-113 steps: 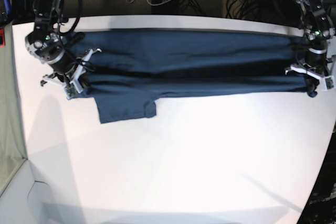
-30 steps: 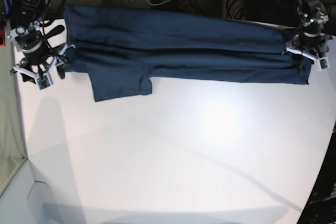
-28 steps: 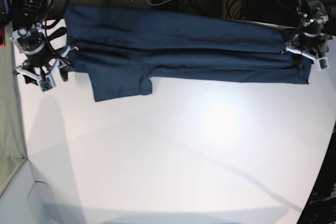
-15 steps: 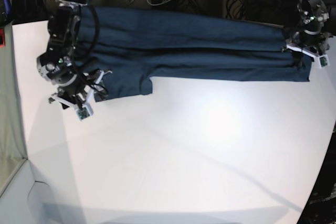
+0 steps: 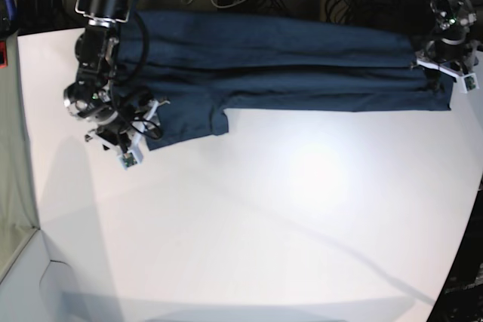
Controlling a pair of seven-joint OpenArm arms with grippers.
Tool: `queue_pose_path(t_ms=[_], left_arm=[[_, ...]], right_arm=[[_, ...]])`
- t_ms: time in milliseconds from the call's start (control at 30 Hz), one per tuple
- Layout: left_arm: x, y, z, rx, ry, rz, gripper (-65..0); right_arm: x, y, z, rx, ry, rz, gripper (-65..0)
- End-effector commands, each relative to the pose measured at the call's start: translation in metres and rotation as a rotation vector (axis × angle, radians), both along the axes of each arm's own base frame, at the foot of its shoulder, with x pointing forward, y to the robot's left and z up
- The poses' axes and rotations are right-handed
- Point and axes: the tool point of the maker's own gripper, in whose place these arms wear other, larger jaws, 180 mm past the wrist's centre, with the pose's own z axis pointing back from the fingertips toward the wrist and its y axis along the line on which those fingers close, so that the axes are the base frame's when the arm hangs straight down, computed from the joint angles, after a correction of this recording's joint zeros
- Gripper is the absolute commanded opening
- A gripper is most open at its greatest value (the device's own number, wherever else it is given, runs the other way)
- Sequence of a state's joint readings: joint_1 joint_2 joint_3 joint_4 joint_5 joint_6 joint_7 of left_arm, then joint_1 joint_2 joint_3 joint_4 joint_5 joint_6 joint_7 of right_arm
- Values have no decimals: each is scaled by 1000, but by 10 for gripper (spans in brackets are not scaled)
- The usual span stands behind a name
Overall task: Layout the t-shirt on the table in an organized manner, then fold the t-shirt properly
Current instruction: 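Regrasp the folded strip end with the right gripper and tuck it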
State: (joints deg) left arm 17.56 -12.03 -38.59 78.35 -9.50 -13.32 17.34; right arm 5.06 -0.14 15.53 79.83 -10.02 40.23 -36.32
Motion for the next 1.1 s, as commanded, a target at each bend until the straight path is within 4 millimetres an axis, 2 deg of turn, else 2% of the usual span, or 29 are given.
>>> queue_pose_path(t_ms=[0, 133, 200, 367, 500, 700, 767, 900, 1067], left_arm=[[6, 6, 13, 29, -37, -4, -302], [6, 5, 12, 27, -36, -5, -302], [5, 6, 13, 28, -37, -2, -302], [5, 6, 13, 28, -37, -2, -302], [5, 6, 12, 28, -36, -1, -302], [6, 5, 12, 26, -35, -5, -301], [6, 5, 11, 25, -34, -4, -282], [6, 5, 11, 26, -34, -5, -214], [7, 5, 12, 28, -36, -6, -199]], right_arm=[[2, 0, -1, -21, 13, 8, -401], [1, 3, -4, -18, 23, 17, -650], [3, 2, 2, -27, 6, 16, -650], [4, -7, 43, -85, -110, 7, -650], [-16, -21, 65, -179, -108, -12, -650], [-55, -32, 74, -265, -63, -25, -650], [-67, -35, 73, -281, -51, -20, -650], [-91, -40, 60, -300, 4, -5, -650], [-113, -42, 48, -307, 60, 6, -650]])
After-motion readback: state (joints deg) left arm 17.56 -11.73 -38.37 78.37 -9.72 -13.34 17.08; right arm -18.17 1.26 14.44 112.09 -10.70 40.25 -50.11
